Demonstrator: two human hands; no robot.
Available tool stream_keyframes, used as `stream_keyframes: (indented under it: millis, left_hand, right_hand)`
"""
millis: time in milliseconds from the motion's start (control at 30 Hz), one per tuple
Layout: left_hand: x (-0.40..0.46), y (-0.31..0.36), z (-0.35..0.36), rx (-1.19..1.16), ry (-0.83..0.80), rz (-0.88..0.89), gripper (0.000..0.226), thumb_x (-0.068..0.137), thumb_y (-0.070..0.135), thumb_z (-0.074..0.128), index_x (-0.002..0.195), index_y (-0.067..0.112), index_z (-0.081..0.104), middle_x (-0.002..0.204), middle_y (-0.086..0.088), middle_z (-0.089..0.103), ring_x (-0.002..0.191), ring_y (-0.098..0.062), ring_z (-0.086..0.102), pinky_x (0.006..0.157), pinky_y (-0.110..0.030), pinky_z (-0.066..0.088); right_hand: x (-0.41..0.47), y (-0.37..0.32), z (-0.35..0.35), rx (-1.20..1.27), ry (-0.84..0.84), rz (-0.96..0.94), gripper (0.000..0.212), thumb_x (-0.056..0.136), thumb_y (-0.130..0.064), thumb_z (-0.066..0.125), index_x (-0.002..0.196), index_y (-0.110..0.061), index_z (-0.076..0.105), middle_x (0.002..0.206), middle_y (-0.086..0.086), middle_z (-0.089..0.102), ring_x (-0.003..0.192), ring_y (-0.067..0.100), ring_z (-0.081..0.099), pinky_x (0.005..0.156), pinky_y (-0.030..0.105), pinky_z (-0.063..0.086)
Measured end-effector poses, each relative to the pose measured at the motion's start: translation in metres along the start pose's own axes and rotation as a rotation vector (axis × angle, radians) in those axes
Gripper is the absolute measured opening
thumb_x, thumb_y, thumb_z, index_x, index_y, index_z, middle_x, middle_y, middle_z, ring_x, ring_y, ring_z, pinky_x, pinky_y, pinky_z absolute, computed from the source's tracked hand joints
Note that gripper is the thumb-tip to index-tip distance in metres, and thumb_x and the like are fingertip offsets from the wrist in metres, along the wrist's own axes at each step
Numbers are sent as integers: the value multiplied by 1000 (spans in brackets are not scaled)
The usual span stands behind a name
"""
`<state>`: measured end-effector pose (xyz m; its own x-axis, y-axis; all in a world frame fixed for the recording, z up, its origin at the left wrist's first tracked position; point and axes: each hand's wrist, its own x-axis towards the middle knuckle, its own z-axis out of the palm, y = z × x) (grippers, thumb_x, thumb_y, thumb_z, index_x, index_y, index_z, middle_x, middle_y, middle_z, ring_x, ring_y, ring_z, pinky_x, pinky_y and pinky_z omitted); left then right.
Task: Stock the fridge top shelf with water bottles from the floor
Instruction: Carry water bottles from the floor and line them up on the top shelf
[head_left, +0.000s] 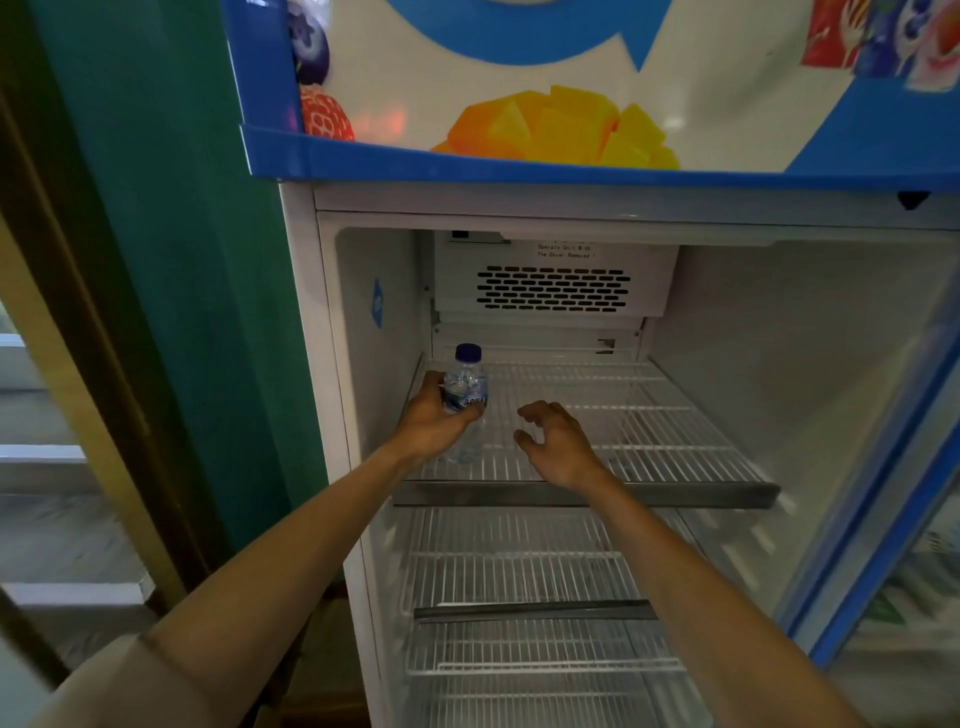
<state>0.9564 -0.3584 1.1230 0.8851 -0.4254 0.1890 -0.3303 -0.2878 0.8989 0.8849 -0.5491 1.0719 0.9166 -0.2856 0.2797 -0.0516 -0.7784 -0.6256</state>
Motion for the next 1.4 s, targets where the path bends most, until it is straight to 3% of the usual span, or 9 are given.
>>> stream_keyframes:
  millis: [367, 533, 667, 800, 867, 967, 1133, 1233, 1400]
  left_hand:
    - [-39, -20, 0, 341, 80, 113, 58, 90, 48, 60, 129, 9, 40, 124, -10, 55, 112, -27, 56, 88, -31, 47]
    - [-56, -38, -11, 797, -105, 121, 77, 86, 71, 42, 133, 11, 42, 132, -12, 51, 115, -28, 53, 96, -43, 46]
    - [-63, -44, -16, 870, -258, 159, 78, 87, 74, 35, 133, 13, 45, 139, -11, 49, 119, -27, 53, 97, -40, 45]
    - [-69, -49, -17, 957, -221, 214, 70, 90, 66, 40, 135, 13, 42, 138, -10, 50, 117, -26, 55, 94, -38, 45]
    - [-70, -48, -16, 971, -191, 213, 68, 91, 65, 42, 137, 15, 41, 137, -10, 52, 117, -26, 55, 94, -38, 46]
    - [-69, -47, -15, 952, -189, 188, 67, 90, 65, 44, 136, 16, 43, 133, -8, 55, 113, -25, 58, 93, -38, 48]
    - [-65, -42, -14, 871, -216, 85, 70, 85, 64, 54, 138, 18, 44, 131, -6, 57, 114, -24, 58, 94, -38, 48]
    - [-60, -40, -14, 802, -239, 29, 65, 82, 60, 61, 132, 20, 49, 125, -4, 59, 107, -21, 58, 92, -38, 50]
    - [-54, -34, -16, 642, -275, -55, 73, 79, 48, 73, 138, 18, 44, 138, -4, 52, 123, -23, 52, 104, -35, 43]
  right_hand:
    - [-1, 1, 1, 3, 33, 15, 34, 98, -29, 59, 129, -18, 57, 127, 3, 55, 115, 18, 55, 96, 24, 42]
    - [0, -2, 0, 45, 84, 4, 28, 97, -25, 60, 125, -18, 60, 124, 4, 58, 113, 16, 57, 98, 28, 45]
    - [4, -5, -2, 88, 95, 18, 28, 97, -26, 61, 123, -16, 61, 121, 4, 60, 111, 17, 58, 100, 31, 47]
    - [7, -26, -3, 258, 89, 44, 41, 92, -46, 64, 124, -21, 59, 117, -1, 63, 107, 13, 60, 89, 26, 49]
    - [9, -41, -4, 319, 49, 24, 54, 86, -55, 67, 130, -25, 55, 116, -6, 63, 105, 8, 61, 80, 18, 47]
    - [16, -57, -3, 397, -86, 8, 75, 74, -54, 80, 137, -29, 49, 119, -12, 63, 107, 4, 61, 86, 21, 50]
    - [28, -61, 5, 315, -260, -54, 73, 69, -42, 88, 133, -26, 55, 119, -9, 66, 106, 4, 62, 89, 21, 47]
    - [43, -61, 10, 279, -242, -74, 69, 70, -35, 88, 131, -21, 58, 117, -5, 67, 105, 11, 64, 91, 26, 50]
    - [84, -63, 11, 269, -100, -92, 61, 73, -22, 87, 127, -11, 60, 113, -2, 66, 98, 11, 61, 69, 2, 41]
